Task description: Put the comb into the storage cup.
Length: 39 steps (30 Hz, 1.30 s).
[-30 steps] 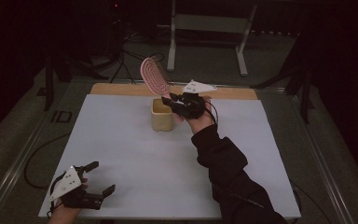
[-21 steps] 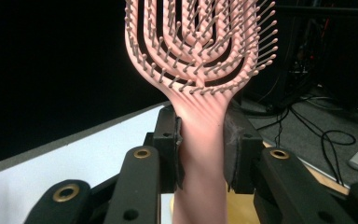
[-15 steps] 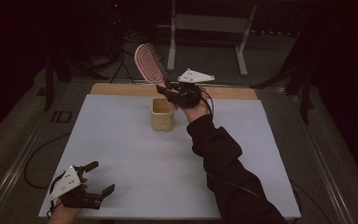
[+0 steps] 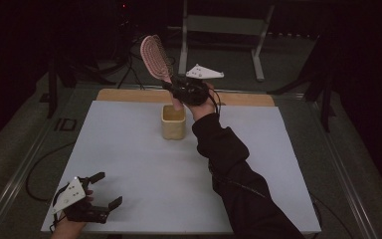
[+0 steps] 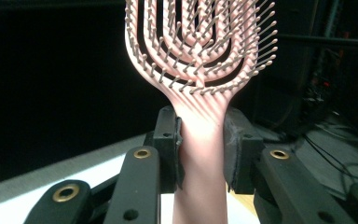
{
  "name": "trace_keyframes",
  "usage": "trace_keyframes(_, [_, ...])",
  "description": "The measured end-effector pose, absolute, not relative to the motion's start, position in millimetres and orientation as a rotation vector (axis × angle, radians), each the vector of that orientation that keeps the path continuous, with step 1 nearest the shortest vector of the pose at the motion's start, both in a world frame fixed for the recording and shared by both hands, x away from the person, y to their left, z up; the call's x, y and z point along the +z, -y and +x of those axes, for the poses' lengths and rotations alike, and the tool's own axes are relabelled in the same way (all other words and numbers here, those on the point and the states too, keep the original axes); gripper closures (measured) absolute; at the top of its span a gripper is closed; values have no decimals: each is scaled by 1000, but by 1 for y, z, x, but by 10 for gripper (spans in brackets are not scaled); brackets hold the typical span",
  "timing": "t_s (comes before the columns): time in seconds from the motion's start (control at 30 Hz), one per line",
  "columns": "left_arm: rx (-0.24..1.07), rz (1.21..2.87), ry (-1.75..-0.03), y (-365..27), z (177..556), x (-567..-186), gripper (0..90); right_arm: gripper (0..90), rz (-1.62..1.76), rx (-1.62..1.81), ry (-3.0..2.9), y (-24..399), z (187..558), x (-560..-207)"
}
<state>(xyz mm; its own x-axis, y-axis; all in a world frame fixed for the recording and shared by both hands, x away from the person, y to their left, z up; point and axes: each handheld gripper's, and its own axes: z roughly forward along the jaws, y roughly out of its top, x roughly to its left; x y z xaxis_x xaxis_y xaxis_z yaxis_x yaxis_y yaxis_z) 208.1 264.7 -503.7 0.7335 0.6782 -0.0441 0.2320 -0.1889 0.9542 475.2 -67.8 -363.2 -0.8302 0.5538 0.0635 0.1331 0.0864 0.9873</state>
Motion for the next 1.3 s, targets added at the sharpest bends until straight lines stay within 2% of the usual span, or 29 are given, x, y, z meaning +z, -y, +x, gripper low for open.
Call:
trace_keyframes(0.77, [466,1759,-714,-264,207,-504,0,700,628,1853,-2004,57,502,-402])
trace_keyframes(1.3, [467,1757,-711,-264,206,-504,0,699,653,1852,-2033,58,506,-429])
